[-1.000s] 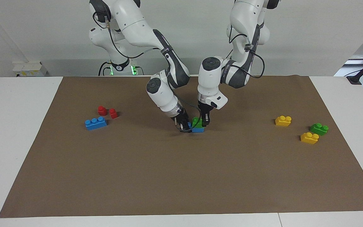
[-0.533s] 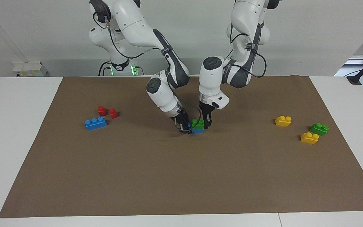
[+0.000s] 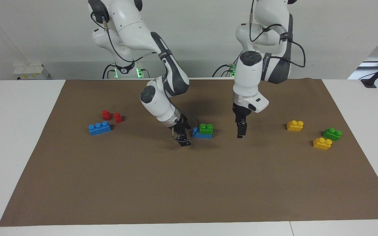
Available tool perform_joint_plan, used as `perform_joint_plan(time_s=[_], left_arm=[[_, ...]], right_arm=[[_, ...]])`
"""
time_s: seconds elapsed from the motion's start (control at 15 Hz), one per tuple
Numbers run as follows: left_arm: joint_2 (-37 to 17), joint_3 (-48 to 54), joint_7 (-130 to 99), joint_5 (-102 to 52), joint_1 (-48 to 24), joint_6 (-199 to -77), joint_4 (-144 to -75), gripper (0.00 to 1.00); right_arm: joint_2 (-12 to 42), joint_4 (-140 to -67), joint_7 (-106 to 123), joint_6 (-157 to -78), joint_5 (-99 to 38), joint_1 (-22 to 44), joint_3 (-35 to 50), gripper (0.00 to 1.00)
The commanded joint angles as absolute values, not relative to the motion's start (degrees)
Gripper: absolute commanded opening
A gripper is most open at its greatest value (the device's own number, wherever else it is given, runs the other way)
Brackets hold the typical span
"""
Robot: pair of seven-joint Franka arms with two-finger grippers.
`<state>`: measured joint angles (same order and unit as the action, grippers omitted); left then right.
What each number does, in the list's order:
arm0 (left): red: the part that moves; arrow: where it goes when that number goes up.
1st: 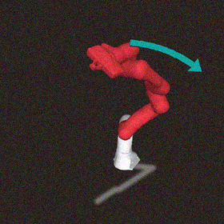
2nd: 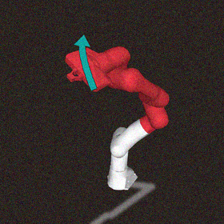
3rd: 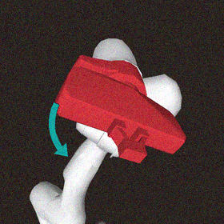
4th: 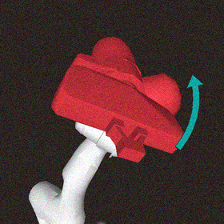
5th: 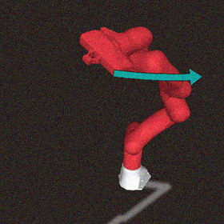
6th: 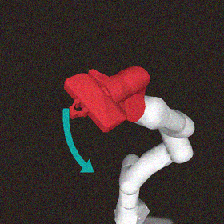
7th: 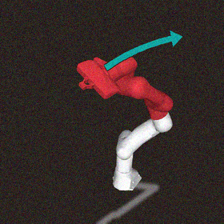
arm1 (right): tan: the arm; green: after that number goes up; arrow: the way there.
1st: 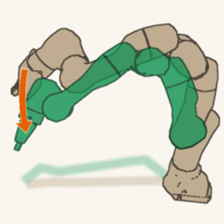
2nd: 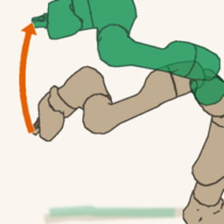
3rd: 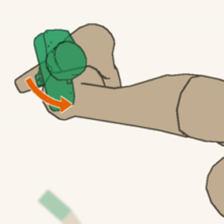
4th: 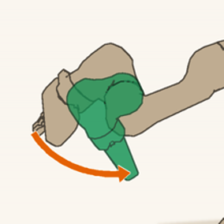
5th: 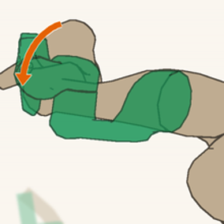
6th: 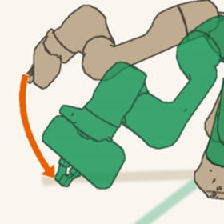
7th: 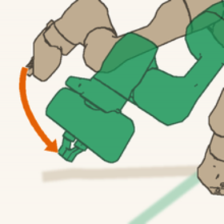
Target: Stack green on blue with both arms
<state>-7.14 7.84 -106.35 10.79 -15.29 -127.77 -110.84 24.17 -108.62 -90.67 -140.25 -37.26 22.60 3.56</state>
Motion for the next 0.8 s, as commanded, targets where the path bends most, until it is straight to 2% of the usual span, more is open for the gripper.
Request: perform_joint_plan(time_s=[0.0, 0.2, 0.4, 0.53, 0.73], left_arm=[[-6.4, 8.3, -95.2, 11.2, -10.8, -122.2, -107.0, 1.0], [-6.3, 8.4, -84.3, 11.0, -6.6, -120.4, -104.9, 1.0], [-5.8, 8.4, -73.9, 10.7, -4.2, -120.3, -104.3, 1.0], [-5.0, 8.3, -67.7, 8.9, -2.6, -120.2, -104.0, 1.0], [-4.2, 7.7, -51.3, 5.2, -0.5, -114.4, -99.7, 1.0]], right_arm=[[20.7, -108.9, -84.1, -131.9, -38.2, 15.7, 3.9, 1.0], [16.2, -108.5, -73.2, -121.9, -33.9, 8.4, 3.7, 1.0], [11.5, -106.8, -65.0, -114.5, -23.6, 4.0, 3.8, 1.0], [8.2, -105.9, -57.4, -108.8, -21.5, 1.2, 3.7, 1.0], [5.5, -99.7, -43.6, -98.6, -16.4, -3.2, 3.7, 1.0]])
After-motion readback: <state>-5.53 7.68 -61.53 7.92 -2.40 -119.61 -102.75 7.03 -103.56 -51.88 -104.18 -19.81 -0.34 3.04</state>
